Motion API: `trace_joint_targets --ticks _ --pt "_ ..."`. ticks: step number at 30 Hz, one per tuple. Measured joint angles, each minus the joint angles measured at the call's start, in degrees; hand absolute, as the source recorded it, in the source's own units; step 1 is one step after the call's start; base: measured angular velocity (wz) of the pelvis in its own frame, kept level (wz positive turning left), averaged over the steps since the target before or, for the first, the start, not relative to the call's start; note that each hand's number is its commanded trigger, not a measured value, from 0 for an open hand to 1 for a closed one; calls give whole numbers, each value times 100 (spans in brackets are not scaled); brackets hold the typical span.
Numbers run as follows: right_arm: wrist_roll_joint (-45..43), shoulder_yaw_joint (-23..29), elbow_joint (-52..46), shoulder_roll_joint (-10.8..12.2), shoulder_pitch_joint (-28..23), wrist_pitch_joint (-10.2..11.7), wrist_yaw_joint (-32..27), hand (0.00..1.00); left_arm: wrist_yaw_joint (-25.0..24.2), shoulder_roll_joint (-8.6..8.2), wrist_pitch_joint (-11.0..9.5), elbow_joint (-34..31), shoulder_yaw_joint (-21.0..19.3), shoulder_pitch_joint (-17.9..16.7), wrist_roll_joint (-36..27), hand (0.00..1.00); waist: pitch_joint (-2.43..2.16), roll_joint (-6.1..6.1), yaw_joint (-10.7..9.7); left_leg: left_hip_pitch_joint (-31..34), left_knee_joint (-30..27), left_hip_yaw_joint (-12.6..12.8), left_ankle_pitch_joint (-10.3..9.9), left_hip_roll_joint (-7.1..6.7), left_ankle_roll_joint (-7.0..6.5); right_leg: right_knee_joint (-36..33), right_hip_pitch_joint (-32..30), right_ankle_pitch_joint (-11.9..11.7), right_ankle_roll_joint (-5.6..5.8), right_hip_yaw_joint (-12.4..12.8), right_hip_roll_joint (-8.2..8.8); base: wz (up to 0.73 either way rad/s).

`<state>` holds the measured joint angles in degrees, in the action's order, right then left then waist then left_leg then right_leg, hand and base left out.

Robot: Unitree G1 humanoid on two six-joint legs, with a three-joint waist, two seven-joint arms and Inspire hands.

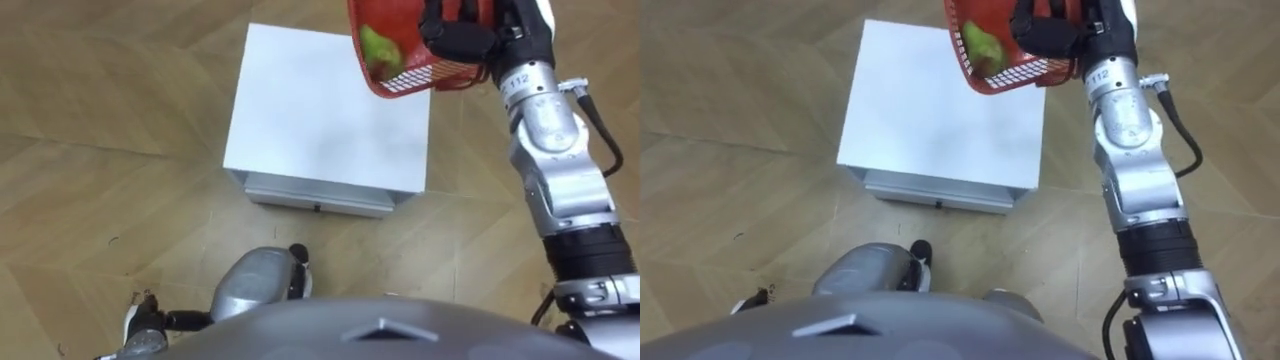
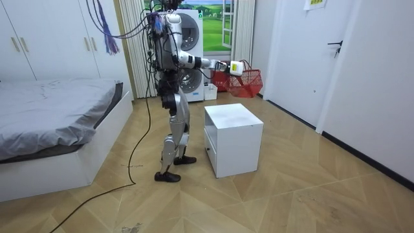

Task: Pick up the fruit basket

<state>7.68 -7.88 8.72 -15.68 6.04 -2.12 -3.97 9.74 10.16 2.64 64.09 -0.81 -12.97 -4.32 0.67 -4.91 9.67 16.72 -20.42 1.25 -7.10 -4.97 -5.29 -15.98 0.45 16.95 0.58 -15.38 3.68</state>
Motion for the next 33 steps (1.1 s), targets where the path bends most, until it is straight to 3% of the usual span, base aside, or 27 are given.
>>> trace_joint_targets --ticks 3,6,10,15,22,27,29,32,33 --pt "239 -196 391 53 201 -43 17 100 -49 42 6 -11 58 32 3 0 0 -17 47 188 -37 -85 69 10 7 -79 -162 -5 -8 -151 -10 19" --pt "567 -222 835 248 392 -72 38 100 -143 49 111 0 108 38 3 0 9 -6 94 346 -92 -174 93 8 15 -68 -263 -19 -34 -239 -46 16" --pt "846 -223 1257 259 587 -141 43 100 -313 53 174 28 125 35 1 0 77 102 183 537 -198 -292 103 1 20 -73 -366 -31 -54 -330 -88 12" --pt "798 -459 1789 261 753 -160 42 100 -460 129 238 36 180 -3 -1 0 95 184 327 703 -218 -316 121 6 23 -110 -547 -35 -62 -346 -86 -1" --pt "696 -498 2422 457 748 -183 172 100 -520 149 334 129 219 -5 0 0 61 284 325 721 -178 -464 139 -126 -4 -204 -568 16 -13 -573 15 13" --pt "696 -477 2447 455 748 -183 133 100 -536 148 330 115 214 -5 9 0 52 295 317 884 -211 -530 172 -187 -42 -217 -651 35 -4 -752 53 14" --pt "716 -431 2583 442 769 -151 82 100 -561 151 325 107 215 -6 23 0 52 295 318 881 -207 -616 181 -253 -59 -274 -653 69 48 -895 116 21" --pt "904 -432 3063 403 941 -104 -10 100 -581 154 322 119 236 -18 8 0 50 296 356 870 -197 -632 192 -293 -85 -282 -648 77 54 -890 142 7" --pt "991 -432 3148 403 976 -104 -30 90 -585 161 325 119 250 -23 5 0 50 300 357 870 -201 -635 194 -298 -89 -282 -647 77 54 -889 144 0"
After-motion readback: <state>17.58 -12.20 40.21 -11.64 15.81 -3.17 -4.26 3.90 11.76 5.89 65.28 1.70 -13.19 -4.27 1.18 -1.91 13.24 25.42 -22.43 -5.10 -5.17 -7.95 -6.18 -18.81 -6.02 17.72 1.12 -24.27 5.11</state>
